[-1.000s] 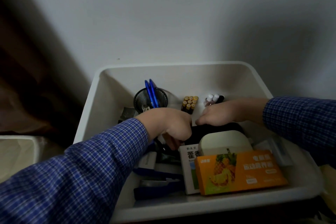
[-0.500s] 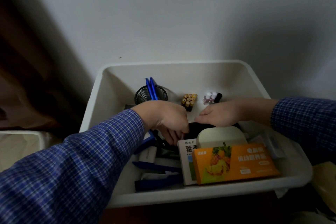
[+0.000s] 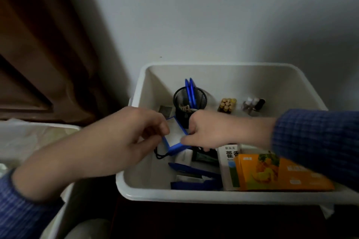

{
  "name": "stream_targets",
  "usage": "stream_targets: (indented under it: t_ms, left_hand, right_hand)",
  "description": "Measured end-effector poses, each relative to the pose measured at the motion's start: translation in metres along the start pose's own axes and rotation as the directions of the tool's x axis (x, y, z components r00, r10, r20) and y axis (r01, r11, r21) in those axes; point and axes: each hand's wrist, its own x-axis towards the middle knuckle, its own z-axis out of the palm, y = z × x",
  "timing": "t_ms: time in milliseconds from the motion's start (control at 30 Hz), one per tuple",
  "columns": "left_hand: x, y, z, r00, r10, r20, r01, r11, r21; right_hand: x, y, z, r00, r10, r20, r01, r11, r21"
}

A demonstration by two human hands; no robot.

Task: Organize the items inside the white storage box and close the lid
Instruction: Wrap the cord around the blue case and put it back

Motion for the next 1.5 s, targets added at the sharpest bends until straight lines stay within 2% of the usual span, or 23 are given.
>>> stream_targets:
  t_ms: [67,133,233,333,433,600,733,833,967,1067,1200,1333,1400,1500]
  left_hand:
    - [-0.003,-0.003,0.005,0.996,0.039,-0.082,-0.039,0.999,0.012]
    - [-0.004,-0.005,0.008,0.995,0.041,-0.09,-0.039,0.999,0.021]
    - [-0.001,-0.006,0.01,0.998,0.053,-0.038,-0.05,0.994,0.094]
    - [0.004,-0.004,0.01,0.999,0.031,0.035,-0.037,0.987,0.154]
    - [0.01,-0.005,0.008,0.997,0.006,0.079,-0.019,0.986,0.166]
    - [0.013,-0.005,-0.001,0.995,-0.068,0.077,0.073,0.996,-0.059]
    - [0.014,-0.004,-0.018,0.994,-0.108,-0.005,0.106,0.982,-0.155]
    - [0.014,-0.001,-0.028,0.99,-0.122,-0.066,0.107,0.975,-0.196]
    - [0.011,0.002,-0.036,0.984,-0.128,-0.126,0.099,0.972,-0.213]
    - [0.012,0.006,-0.038,0.99,-0.104,-0.097,0.087,0.983,-0.16]
    - [0.019,0.015,-0.034,0.997,-0.076,-0.004,0.075,0.993,-0.093]
    - [0.038,0.032,-0.026,0.998,0.001,0.063,0.006,0.994,-0.112]
    - [0.048,0.039,-0.028,0.998,0.034,0.054,-0.026,0.991,-0.134]
    - [0.051,0.042,-0.033,0.994,0.078,0.076,-0.053,0.955,-0.291]
  right_hand:
    - [0.018,-0.011,0.022,0.973,0.228,0.035,-0.231,0.959,0.168]
    - [0.034,-0.015,0.036,0.942,0.329,0.066,-0.335,0.915,0.224]
    - [0.046,-0.011,0.037,0.93,0.356,0.088,-0.367,0.888,0.277]
    - [0.046,-0.006,0.034,0.906,0.385,0.175,-0.422,0.853,0.307]
    - [0.048,0.0,0.037,0.9,0.382,0.208,-0.433,0.835,0.339]
    - [0.042,0.0,0.035,0.948,0.246,0.204,-0.313,0.845,0.435]
    - [0.034,-0.006,0.024,0.983,0.12,0.142,-0.182,0.769,0.613]
    - [0.024,-0.013,0.014,0.981,0.096,0.166,-0.183,0.72,0.669]
    - [-0.006,-0.011,-0.012,0.956,0.062,0.285,-0.244,0.707,0.664]
    - [-0.033,0.001,-0.032,0.941,0.016,0.339,-0.254,0.696,0.672]
    - [-0.062,0.014,-0.068,0.888,-0.133,0.441,-0.299,0.562,0.772]
    - [-0.072,0.016,-0.105,0.898,-0.167,0.408,-0.283,0.491,0.824]
    - [-0.072,0.011,-0.115,0.883,-0.249,0.397,-0.234,0.501,0.833]
    - [-0.07,-0.003,-0.118,0.876,-0.293,0.383,-0.152,0.587,0.795]
